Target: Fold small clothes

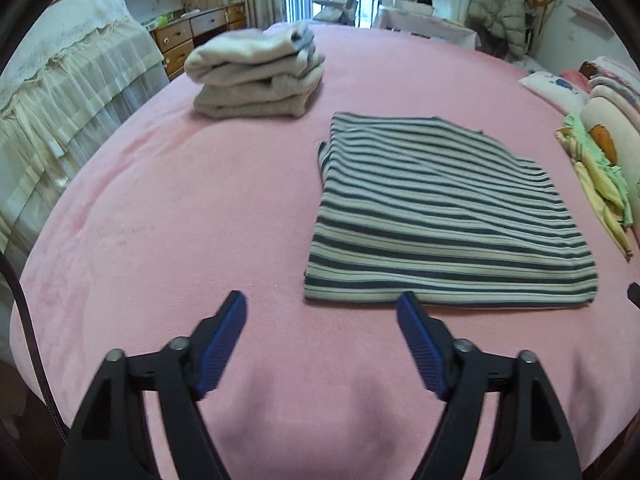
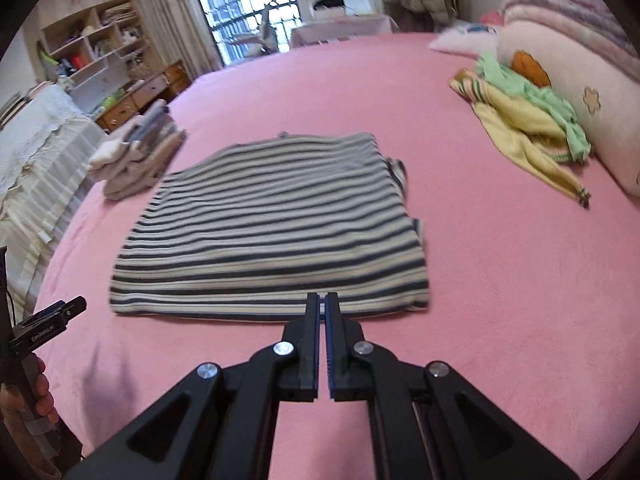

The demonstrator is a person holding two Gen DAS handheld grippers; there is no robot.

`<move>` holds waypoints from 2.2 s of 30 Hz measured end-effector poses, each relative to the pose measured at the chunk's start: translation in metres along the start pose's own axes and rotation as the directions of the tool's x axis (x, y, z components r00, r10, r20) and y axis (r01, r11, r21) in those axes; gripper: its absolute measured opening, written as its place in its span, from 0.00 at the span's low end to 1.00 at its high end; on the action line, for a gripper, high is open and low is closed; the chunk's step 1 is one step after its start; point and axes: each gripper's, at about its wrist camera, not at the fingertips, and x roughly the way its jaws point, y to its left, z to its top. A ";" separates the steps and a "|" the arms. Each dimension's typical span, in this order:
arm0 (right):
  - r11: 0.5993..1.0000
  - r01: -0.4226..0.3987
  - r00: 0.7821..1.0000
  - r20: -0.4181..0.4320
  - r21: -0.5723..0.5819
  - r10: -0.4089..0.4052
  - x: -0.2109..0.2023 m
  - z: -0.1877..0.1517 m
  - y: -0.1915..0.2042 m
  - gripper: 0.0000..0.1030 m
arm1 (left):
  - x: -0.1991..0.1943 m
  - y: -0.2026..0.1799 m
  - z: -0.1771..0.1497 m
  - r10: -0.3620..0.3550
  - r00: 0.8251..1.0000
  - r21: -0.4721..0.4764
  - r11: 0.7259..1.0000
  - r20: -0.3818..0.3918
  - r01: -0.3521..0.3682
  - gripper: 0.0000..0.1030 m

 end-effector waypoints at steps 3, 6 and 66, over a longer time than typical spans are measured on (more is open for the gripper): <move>0.999 -0.019 0.999 0.030 -0.027 0.020 -0.017 0.000 0.019 0.02 | -0.018 -0.001 0.000 -0.024 0.999 -0.003 1.000 0.025 0.024 0.80; 0.998 -0.030 0.998 0.046 -0.049 0.032 -0.025 0.000 0.034 0.02 | -0.027 -0.002 0.001 -0.045 0.999 -0.013 0.999 0.028 0.045 0.81; 0.978 -0.102 0.992 -0.091 -0.181 0.087 0.096 -0.032 0.114 0.02 | 0.174 0.042 -0.013 -0.569 0.821 -0.586 0.647 0.056 0.488 0.50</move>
